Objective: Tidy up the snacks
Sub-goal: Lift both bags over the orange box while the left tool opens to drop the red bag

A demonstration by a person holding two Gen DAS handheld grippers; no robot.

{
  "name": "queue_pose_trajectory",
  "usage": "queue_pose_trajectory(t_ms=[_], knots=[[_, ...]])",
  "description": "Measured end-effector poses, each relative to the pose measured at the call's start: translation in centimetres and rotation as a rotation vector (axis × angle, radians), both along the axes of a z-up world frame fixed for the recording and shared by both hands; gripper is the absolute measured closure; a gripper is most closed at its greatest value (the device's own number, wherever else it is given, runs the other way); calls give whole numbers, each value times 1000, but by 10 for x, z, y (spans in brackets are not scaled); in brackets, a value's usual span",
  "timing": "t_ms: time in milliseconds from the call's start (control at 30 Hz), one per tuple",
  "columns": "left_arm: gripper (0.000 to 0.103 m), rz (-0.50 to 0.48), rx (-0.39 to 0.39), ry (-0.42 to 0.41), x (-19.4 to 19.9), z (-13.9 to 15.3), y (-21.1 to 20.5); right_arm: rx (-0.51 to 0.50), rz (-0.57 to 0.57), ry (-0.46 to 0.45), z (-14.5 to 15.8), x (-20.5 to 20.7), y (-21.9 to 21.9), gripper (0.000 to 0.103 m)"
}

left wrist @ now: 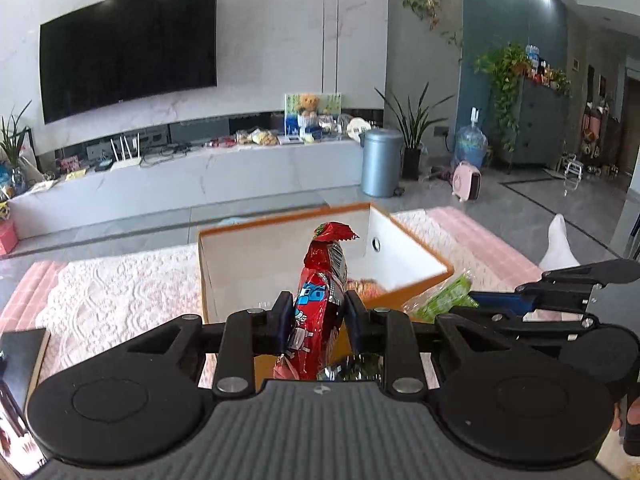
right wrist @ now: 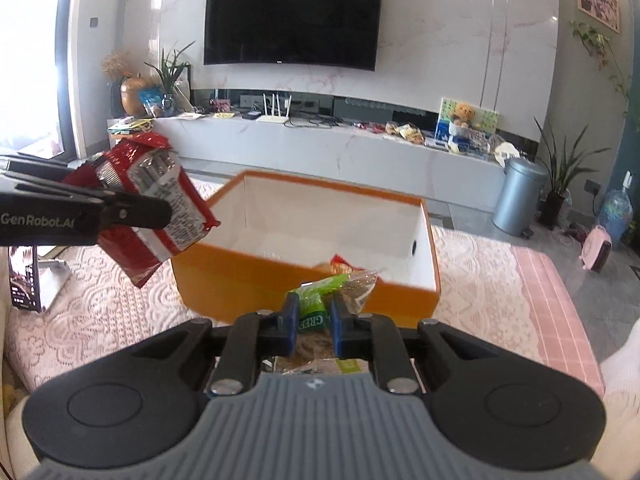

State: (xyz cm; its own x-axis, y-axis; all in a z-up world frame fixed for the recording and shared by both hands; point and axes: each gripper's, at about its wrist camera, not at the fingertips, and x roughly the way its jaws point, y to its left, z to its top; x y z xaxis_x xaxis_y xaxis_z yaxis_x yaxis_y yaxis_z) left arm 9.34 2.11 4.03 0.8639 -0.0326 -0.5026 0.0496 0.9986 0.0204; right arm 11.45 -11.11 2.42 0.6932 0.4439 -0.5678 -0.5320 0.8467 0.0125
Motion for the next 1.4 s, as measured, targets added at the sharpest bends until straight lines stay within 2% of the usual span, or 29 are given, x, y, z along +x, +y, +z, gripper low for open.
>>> queue_pose_trajectory(t_ms=[433, 533, 733, 867, 1067, 1200, 1400], knots=[[73, 12, 35, -61, 36, 10, -1, 22, 11, -68, 30, 51, 22, 96], [73, 14, 70, -68, 47, 9, -3, 20, 11, -70, 30, 65, 29, 103], [73, 6, 125, -32, 71, -8, -5, 9, 16, -49, 19, 98, 50, 103], [73, 14, 125, 19, 84, -22, 5, -28, 30, -35, 8, 120, 67, 103], [73, 38, 106, 57, 87, -32, 25, -9, 23, 37, -5, 135, 61, 103], [73, 56, 107, 88, 95, -34, 32, 12, 12, 125, -16, 140, 53, 103], [73, 39, 187, 126, 97, -48, 27, 103, -11, 235, -20, 120, 30, 101]])
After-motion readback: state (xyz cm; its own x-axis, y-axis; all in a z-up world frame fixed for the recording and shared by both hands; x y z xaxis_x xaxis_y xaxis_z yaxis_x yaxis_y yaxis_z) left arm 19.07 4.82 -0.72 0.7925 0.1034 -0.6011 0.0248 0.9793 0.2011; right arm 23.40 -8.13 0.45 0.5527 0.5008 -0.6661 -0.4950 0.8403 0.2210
